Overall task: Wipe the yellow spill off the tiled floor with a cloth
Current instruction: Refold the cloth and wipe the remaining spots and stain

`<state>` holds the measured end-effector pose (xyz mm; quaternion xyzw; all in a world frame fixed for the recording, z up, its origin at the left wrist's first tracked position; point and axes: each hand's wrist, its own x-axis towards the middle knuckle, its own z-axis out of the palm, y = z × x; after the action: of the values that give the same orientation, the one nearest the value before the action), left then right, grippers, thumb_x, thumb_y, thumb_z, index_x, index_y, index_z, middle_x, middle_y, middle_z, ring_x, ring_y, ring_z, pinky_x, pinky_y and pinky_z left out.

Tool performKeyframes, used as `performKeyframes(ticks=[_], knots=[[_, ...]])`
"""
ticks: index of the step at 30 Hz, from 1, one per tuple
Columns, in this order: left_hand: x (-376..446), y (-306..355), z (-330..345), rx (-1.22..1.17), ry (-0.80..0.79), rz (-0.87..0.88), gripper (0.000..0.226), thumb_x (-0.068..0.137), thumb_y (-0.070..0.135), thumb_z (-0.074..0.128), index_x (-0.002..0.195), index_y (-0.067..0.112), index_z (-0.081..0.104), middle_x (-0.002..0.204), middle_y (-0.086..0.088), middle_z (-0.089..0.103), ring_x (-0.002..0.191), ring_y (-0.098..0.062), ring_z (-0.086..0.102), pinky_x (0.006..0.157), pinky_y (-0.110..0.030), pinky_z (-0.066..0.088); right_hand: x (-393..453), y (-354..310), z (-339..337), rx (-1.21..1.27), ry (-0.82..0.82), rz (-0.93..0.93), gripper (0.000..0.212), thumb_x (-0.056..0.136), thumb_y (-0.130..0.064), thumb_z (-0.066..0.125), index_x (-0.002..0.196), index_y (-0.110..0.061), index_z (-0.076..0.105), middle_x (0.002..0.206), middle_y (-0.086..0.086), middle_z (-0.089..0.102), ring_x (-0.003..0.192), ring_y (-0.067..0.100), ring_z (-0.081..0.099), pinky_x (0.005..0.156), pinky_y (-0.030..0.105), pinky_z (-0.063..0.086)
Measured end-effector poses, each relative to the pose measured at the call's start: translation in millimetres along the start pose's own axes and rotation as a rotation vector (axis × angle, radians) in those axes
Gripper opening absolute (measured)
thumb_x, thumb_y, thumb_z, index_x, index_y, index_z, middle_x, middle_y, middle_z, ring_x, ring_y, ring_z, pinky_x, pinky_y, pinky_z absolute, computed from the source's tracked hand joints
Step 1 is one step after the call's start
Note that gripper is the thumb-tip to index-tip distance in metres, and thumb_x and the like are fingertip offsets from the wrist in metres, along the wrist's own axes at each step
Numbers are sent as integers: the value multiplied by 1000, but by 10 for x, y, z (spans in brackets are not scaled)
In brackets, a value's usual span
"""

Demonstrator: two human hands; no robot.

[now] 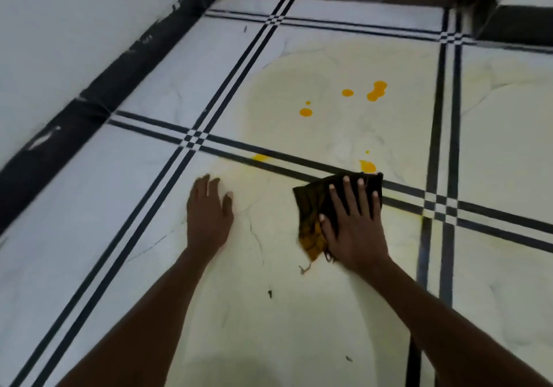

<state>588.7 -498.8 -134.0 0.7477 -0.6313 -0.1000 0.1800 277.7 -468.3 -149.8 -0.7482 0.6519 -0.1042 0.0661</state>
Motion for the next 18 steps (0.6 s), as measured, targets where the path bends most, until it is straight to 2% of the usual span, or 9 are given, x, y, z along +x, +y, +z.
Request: performKeyframes(ticks=[3,6,9,12,18], knots=[[-153,-421,-24,86,-6,-59,64,108,46,30,162,11,26,171,-13,20,160,-35,11,129,-54,13,230,-87,-62,-47,-104,13,74,100,-54,33,157,-8,41,167,24,29,157,46,19,127,64,14],[-237,-465,8,108,19,-33,64,108,49,19,165,19,19,173,-5,13,162,-27,4,130,-50,8,393,-102,-224,-33,-101,-19,70,97,-48,33,147,-3,50,160,25,41,154,44,28,127,62,17],[-229,-426,5,99,5,-51,62,109,48,21,165,22,18,174,-3,12,162,-23,2,131,-49,8,393,-89,-222,64,-112,-56,65,105,-44,31,159,-9,36,170,14,28,160,30,19,130,55,15],[-197,-478,3,111,11,-58,63,108,49,20,165,23,14,174,-1,8,162,-22,-1,131,-49,9,357,-108,-83,-28,-99,-112,66,109,-48,25,166,-16,18,175,6,11,163,23,4,131,54,13],[-206,-507,44,101,32,-55,63,108,48,23,165,22,15,174,-2,8,162,-23,-1,131,-50,9,1095,-413,113,-83,-32,54,67,108,-47,21,164,-10,24,173,16,17,161,33,13,130,57,12]])
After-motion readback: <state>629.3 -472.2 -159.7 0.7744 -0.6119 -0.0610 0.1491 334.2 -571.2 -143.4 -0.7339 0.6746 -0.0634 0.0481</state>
